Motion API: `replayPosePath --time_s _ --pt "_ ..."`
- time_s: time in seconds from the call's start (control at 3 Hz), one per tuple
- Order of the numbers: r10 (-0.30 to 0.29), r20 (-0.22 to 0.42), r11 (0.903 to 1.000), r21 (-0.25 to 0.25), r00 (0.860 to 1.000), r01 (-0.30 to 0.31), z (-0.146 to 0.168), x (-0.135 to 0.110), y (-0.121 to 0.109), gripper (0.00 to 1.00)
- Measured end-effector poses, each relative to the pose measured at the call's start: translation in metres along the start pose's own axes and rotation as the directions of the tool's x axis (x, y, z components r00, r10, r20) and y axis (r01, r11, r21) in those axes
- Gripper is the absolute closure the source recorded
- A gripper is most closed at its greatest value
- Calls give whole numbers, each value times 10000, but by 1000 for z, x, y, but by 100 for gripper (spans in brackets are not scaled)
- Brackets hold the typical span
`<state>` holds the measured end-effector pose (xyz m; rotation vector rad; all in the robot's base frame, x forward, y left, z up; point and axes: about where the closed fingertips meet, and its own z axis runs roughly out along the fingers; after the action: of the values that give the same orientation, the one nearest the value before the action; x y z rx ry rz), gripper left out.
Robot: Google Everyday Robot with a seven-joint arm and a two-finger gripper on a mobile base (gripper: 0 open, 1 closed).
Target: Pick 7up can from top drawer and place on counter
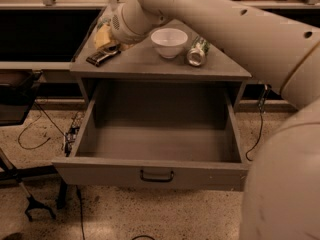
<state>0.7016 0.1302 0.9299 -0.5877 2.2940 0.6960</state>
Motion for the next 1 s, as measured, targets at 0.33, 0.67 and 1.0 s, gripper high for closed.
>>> replayPosePath --time_s 0.33,0.67,1.0 --pt "460 -424 9963 744 9980 -428 16 -11 -17 100" --pt "997 -617 9842 1532 9931 -893 25 -10 -40 100" --pt "1398 -734 9677 2214 9875 -1205 33 -4 -58 100"
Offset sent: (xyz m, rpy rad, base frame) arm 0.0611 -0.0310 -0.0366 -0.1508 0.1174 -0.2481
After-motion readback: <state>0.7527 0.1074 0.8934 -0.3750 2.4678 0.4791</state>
